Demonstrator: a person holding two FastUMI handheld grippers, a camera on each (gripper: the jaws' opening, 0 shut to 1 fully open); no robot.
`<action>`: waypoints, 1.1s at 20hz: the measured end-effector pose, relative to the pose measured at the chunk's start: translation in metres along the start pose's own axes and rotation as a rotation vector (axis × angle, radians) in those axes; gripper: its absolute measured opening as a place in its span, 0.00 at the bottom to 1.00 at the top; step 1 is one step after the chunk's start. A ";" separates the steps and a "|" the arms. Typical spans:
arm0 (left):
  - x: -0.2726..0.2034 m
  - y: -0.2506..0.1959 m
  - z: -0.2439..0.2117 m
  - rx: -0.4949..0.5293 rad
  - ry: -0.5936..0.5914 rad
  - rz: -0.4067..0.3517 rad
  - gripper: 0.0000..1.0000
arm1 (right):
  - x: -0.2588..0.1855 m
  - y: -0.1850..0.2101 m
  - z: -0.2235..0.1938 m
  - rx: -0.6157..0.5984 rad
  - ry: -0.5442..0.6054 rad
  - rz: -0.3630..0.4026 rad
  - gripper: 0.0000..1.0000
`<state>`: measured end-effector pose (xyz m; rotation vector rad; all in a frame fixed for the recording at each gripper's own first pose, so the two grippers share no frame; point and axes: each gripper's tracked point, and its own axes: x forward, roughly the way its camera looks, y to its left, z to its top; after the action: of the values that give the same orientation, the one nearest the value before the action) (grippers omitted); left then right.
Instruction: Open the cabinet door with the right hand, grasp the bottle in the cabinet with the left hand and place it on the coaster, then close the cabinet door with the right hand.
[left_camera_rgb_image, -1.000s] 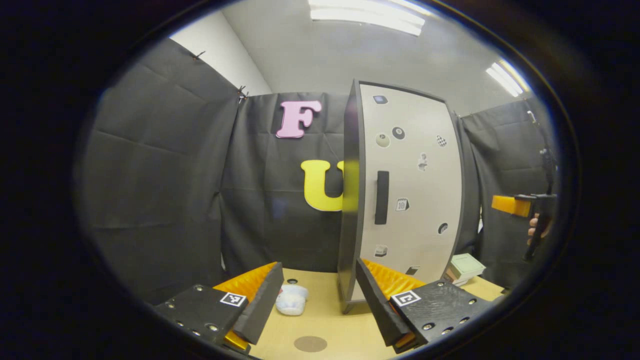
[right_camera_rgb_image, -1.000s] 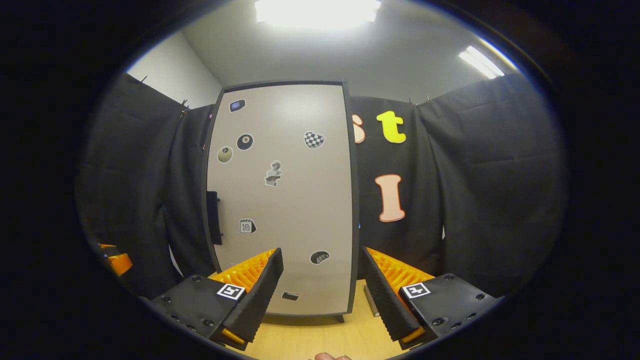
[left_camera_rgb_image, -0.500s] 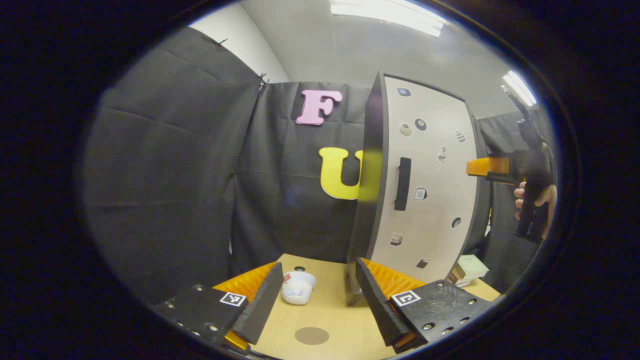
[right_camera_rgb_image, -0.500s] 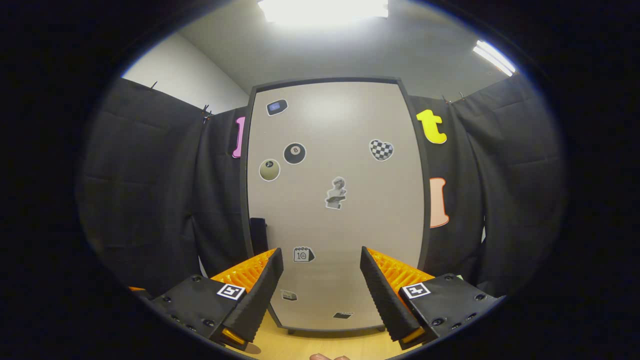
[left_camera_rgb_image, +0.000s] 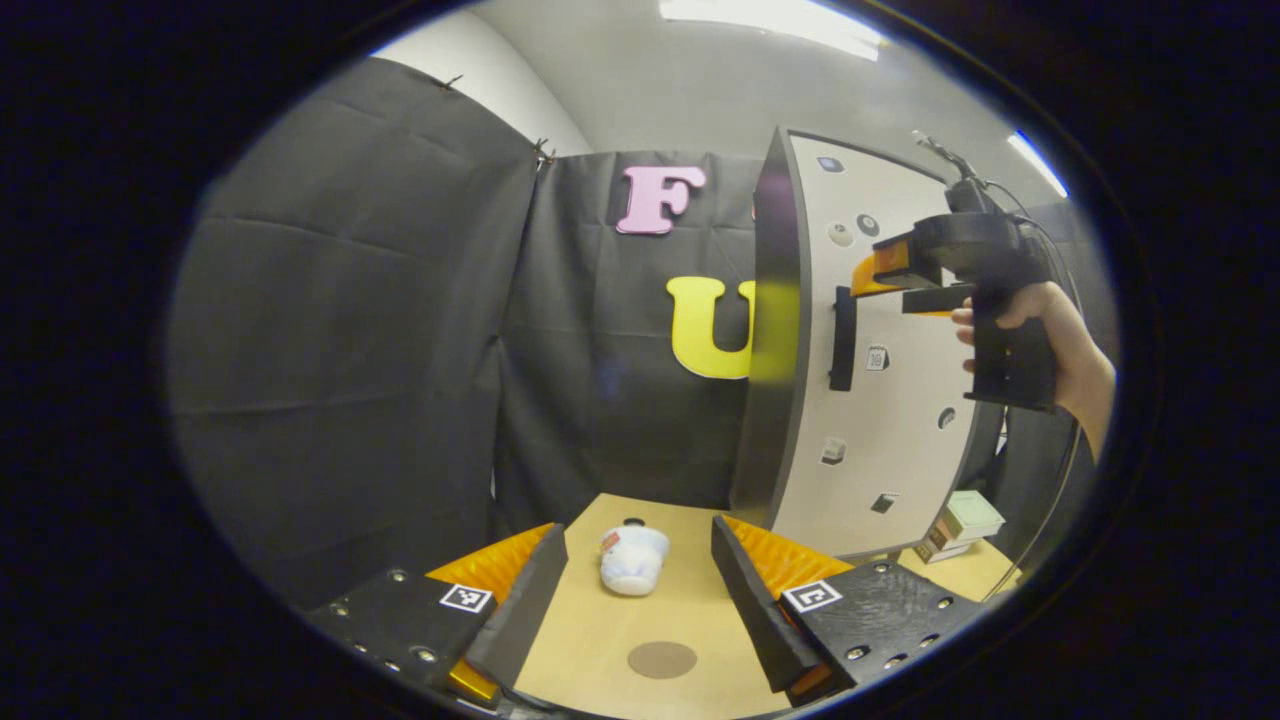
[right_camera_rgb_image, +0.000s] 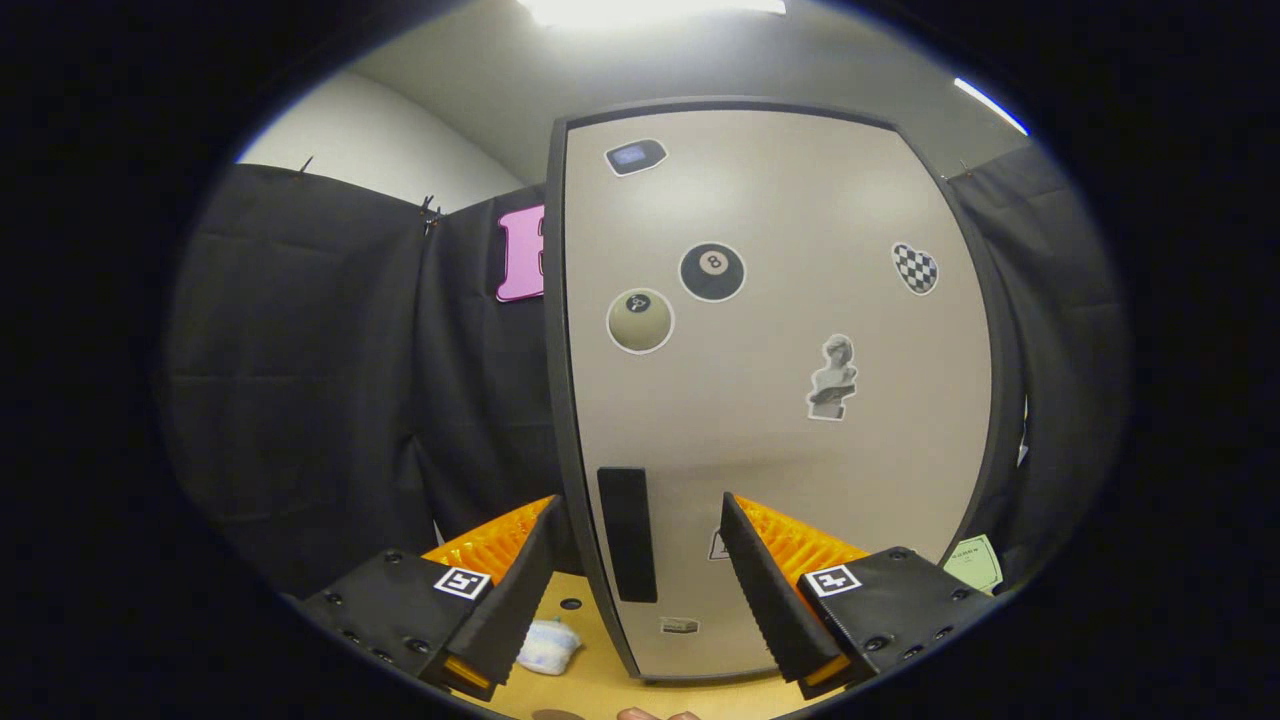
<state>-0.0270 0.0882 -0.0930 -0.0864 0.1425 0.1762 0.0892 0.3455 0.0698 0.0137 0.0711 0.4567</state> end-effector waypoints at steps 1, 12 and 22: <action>0.001 0.006 -0.001 0.000 0.003 0.009 0.88 | 0.008 0.002 -0.002 0.004 0.007 -0.006 0.98; 0.006 0.046 -0.018 0.014 0.031 0.081 0.89 | 0.057 -0.002 -0.043 -0.003 0.107 -0.091 0.66; 0.007 0.028 -0.022 0.022 0.038 0.070 0.88 | 0.058 0.003 -0.050 -0.030 0.108 -0.065 0.27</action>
<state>-0.0279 0.1152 -0.1175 -0.0626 0.1858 0.2431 0.1367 0.3735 0.0162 -0.0430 0.1705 0.3930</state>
